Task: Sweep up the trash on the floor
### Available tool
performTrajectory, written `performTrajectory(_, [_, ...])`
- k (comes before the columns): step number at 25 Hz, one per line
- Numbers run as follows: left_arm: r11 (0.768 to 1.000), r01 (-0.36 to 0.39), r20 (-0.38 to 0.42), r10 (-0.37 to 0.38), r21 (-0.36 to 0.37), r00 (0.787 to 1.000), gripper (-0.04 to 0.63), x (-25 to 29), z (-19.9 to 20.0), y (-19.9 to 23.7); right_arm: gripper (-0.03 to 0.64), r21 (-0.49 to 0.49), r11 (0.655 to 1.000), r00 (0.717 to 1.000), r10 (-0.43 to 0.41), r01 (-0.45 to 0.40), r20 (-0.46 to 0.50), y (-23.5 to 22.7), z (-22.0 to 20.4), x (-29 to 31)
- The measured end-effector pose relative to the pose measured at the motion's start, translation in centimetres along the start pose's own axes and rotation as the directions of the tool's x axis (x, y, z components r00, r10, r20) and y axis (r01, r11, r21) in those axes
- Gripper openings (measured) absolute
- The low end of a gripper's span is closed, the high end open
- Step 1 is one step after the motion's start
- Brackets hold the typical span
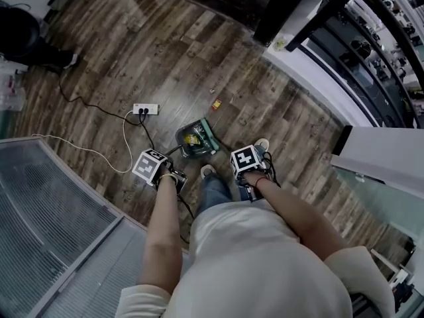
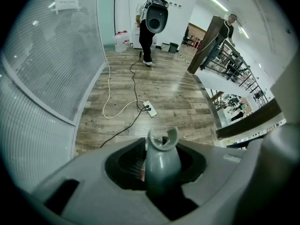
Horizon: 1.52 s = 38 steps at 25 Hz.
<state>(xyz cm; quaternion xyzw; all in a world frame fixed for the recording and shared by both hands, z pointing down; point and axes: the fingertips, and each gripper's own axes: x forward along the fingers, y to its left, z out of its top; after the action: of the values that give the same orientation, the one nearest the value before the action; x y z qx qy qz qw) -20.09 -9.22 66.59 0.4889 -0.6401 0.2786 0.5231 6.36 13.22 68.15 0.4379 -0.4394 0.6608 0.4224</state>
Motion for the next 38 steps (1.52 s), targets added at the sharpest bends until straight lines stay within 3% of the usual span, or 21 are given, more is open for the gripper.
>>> performTrajectory(8, [1.000, 0.005, 0.001, -0.005, -0.001, 1.000, 0.122, -0.1, 0.1, 0.2, 0.095, -0.087, 0.996, 1.000, -0.020, 0.019, -0.007, 1.0, -0.1, -0.1])
performTrajectory(13, [1.000, 0.008, 0.002, -0.008, -0.001, 1.000, 0.123, -0.1, 0.1, 0.1, 0.095, -0.209, 0.977, 0.999, -0.036, 0.037, 0.009, 1.9, -0.1, -0.6])
performTrajectory(19, [1.000, 0.010, 0.002, -0.010, -0.006, 1.000, 0.126, -0.1, 0.1, 0.1, 0.094, -0.270, 0.963, 1.000, -0.025, 0.026, 0.006, 2.7, 0.0, -0.7])
performTrajectory(38, [1.000, 0.025, 0.000, -0.025, 0.005, 1.000, 0.130, -0.2, 0.1, -0.1, 0.095, -0.174, 0.985, 1.000, -0.004, 0.005, 0.003, 1.3, -1.0, -1.1])
